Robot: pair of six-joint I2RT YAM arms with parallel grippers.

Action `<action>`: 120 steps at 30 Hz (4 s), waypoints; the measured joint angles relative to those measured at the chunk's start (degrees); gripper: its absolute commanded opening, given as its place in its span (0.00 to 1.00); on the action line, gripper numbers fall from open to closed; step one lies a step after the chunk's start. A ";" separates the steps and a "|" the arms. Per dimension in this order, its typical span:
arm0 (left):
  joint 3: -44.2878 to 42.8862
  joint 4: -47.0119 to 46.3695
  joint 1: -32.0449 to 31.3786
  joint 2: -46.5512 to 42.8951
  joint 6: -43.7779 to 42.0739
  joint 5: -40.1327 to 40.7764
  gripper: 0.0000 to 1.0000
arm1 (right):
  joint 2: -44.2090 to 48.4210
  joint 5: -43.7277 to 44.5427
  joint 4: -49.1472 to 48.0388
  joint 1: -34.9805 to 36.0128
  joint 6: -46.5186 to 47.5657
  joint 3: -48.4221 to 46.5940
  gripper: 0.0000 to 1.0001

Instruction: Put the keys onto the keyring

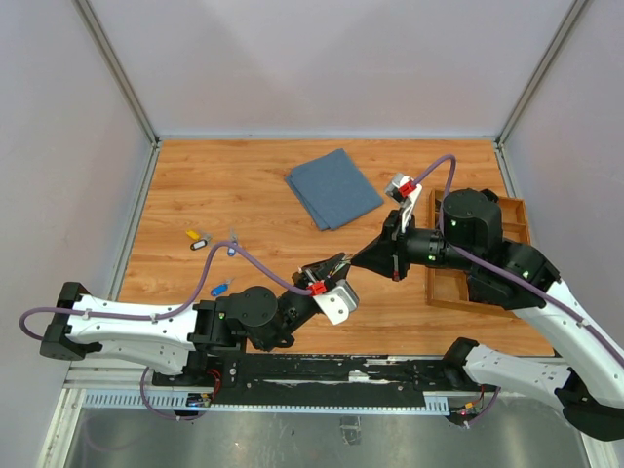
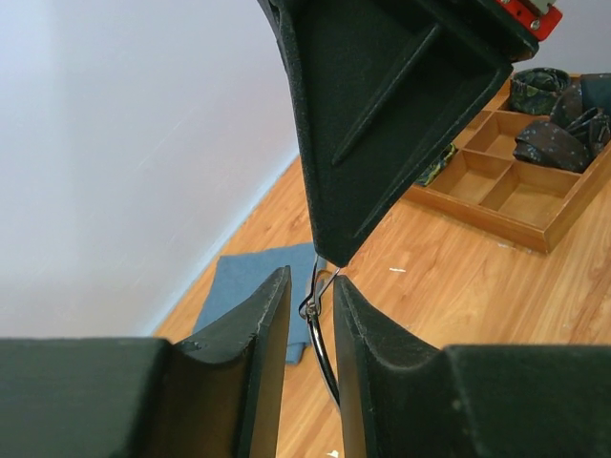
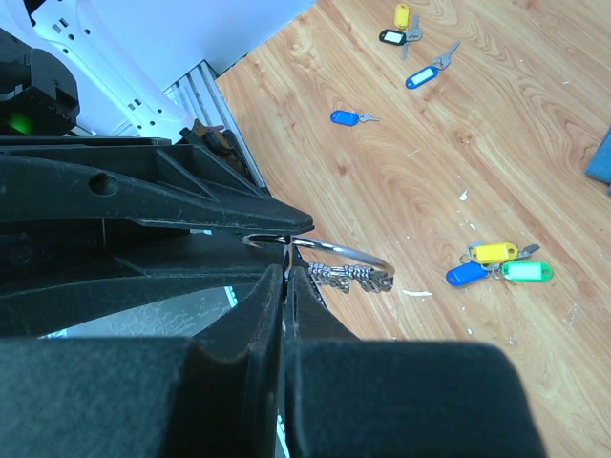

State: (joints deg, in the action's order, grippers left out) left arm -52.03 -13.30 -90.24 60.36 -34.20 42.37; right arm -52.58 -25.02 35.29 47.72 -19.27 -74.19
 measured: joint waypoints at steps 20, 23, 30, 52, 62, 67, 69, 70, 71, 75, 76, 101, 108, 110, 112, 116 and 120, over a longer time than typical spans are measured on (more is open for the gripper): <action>0.31 -0.11 0.00 0.00 -1.86 -0.02 0.31 | -0.63 -0.52 1.46 0.00 -0.07 -1.38 0.01; 0.31 -0.31 0.00 0.00 -1.86 -0.39 0.30 | -0.63 -0.68 1.46 0.00 -0.13 -1.38 0.01; 0.33 -0.35 0.00 0.02 -2.10 -1.18 0.13 | -0.63 -0.72 1.38 0.00 -0.26 -1.38 0.00; 0.33 0.74 0.37 0.11 0.94 -0.22 0.00 | 8.11 12.24 -1.03 0.00 0.57 3.72 0.35; -1.31 10.78 10.45 -0.37 12.11 -1.70 0.00 | 7.48 29.24 0.85 0.00 -2.34 13.79 0.40; -1.31 14.03 13.97 -1.22 15.98 -0.39 0.01 | 1.09 29.57 0.48 0.00 -4.42 19.61 0.40; -1.31 15.39 15.12 -1.70 17.07 0.17 0.00 | -1.92 29.00 -0.13 0.00 -5.01 21.55 0.39; -1.29 16.13 15.72 -1.99 17.66 0.39 0.01 | -3.43 28.57 -0.66 0.00 -5.42 22.40 0.38; -1.18 16.81 16.48 -2.47 18.25 0.63 0.00 | -4.87 27.98 -1.09 -0.02 -5.97 23.02 0.38; -0.48 19.04 19.02 -4.76 20.72 1.25 0.01 | -11.52 25.99 -3.74 -0.26 -8.70 23.65 0.39; -0.37 19.69 19.58 -5.35 21.33 1.29 0.01 | -13.18 25.35 -4.92 -0.28 -9.42 23.71 0.39; 2.23 25.99 20.74 -10.80 27.56 -1.36 0.01 | -39.12 7.10 -32.70 -8.52 -18.05 28.68 0.26; 2.23 26.10 20.74 -10.69 27.52 -1.60 0.01 | -40.13 7.48 -33.64 -8.52 -18.27 29.07 0.26; 2.23 26.10 20.74 -10.67 27.52 -1.64 0.01 | -40.13 7.82 -33.64 -8.52 -18.25 29.18 0.26; 2.23 26.10 20.74 -10.56 27.54 -1.73 0.00 | -40.02 8.37 -33.86 -8.52 -18.25 29.49 0.25; 2.23 26.10 20.74 -10.16 27.54 -1.97 0.00 | -39.98 8.55 -34.47 -9.31 -18.25 29.81 0.25; 2.23 26.12 20.74 -9.77 27.54 -2.10 0.01 | -39.98 8.57 -35.41 -10.03 -18.25 30.05 0.24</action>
State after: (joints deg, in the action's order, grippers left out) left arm -49.80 12.82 -69.49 50.59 -6.66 40.27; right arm -92.55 -16.45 -0.12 37.69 -37.52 -44.14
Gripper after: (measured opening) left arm 0.045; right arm 0.245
